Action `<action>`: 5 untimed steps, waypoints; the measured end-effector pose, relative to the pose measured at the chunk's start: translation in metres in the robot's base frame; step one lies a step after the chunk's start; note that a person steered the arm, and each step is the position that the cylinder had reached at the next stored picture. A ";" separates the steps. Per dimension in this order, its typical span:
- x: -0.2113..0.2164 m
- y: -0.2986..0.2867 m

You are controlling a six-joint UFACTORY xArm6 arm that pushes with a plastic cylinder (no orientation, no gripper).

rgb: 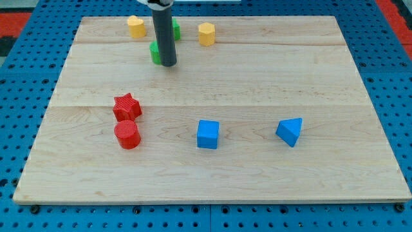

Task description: Place your arm at the bottom of the green circle

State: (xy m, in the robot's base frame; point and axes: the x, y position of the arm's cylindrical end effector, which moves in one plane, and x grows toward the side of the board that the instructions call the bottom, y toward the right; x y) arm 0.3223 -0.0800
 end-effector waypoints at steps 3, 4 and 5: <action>0.044 0.027; 0.044 0.027; 0.044 0.027</action>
State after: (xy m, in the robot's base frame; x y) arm 0.3662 -0.0533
